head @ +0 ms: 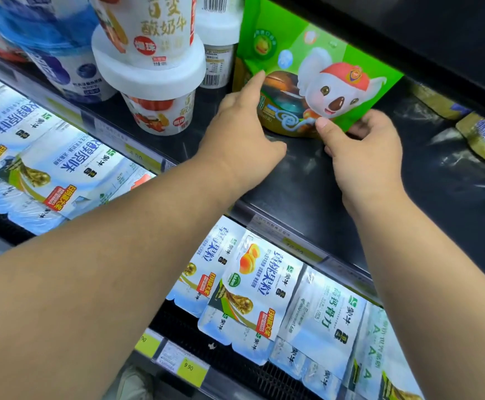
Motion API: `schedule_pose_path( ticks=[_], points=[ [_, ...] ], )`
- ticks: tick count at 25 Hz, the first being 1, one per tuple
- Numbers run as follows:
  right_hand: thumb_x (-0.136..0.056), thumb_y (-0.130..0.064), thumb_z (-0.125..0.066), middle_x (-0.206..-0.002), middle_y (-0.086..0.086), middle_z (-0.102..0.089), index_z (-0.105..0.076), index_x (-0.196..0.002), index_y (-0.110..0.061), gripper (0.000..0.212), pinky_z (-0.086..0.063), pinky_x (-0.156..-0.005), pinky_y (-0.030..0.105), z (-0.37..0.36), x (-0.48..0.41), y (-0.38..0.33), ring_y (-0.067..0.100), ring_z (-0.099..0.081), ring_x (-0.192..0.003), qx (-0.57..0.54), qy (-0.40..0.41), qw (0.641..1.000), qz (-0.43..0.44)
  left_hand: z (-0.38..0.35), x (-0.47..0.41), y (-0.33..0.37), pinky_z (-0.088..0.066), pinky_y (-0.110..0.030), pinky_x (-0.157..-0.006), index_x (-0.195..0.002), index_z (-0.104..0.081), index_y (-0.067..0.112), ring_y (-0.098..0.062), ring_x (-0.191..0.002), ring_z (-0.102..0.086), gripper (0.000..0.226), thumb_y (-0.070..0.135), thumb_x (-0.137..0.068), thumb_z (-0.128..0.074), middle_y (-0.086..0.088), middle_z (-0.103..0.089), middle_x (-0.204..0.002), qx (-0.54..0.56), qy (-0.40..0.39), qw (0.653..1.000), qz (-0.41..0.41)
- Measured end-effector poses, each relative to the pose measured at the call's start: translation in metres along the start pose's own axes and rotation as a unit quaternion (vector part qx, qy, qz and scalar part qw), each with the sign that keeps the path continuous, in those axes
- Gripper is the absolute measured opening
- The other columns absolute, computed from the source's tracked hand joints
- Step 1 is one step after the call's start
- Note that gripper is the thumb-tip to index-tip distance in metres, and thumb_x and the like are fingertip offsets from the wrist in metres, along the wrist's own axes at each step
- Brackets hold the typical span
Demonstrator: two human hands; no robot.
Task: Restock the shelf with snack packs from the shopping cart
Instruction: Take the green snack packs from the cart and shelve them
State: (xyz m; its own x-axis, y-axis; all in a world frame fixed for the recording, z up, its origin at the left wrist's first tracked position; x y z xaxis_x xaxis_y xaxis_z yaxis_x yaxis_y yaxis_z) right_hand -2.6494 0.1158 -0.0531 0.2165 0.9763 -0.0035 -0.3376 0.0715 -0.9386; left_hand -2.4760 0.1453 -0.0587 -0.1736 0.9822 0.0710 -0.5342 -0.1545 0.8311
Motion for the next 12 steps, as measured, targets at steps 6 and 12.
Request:
schedule_pose_path(
  ticks=[6,12],
  points=[
    [-0.079,-0.019,-0.079,-0.131,0.004,-0.049,-0.044,-0.135,-0.023,0.067,-0.052,-0.098,0.031,0.012,0.026,0.008,0.018,-0.061,-0.115,-0.121,-0.019,0.984,-0.126,0.011,0.019,0.002,-0.038,-0.028,-0.110,-0.153,-0.026,0.031,-0.016,-0.132,-0.047,0.087,0.025,-0.081,-0.076,-0.003,-0.042,-0.148,0.022,-0.013,1.000,-0.006],
    [-0.070,-0.021,-0.074,-0.126,0.001,-0.055,-0.049,-0.120,-0.033,0.057,-0.057,-0.091,0.036,0.013,0.089,-0.007,0.018,-0.064,-0.114,-0.166,-0.098,0.974,-0.120,0.034,0.075,-0.004,-0.048,-0.033,-0.101,-0.141,-0.044,0.034,-0.007,-0.117,-0.055,0.063,0.027,-0.084,-0.070,0.007,-0.054,-0.133,0.057,0.022,0.998,-0.033]
  ],
)
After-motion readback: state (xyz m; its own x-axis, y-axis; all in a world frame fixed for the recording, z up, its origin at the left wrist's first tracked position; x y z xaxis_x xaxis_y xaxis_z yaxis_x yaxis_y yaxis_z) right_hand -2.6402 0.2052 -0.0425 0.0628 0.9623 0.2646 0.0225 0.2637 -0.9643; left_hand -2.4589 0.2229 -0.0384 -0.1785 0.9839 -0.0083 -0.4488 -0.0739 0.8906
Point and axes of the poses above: each hand's wrist, its own x-axis away from the middle knuckle, its own z-axis out of the back of the hand, y = z × x, the point moved 5 cm from there along -x, towards the middle knuckle
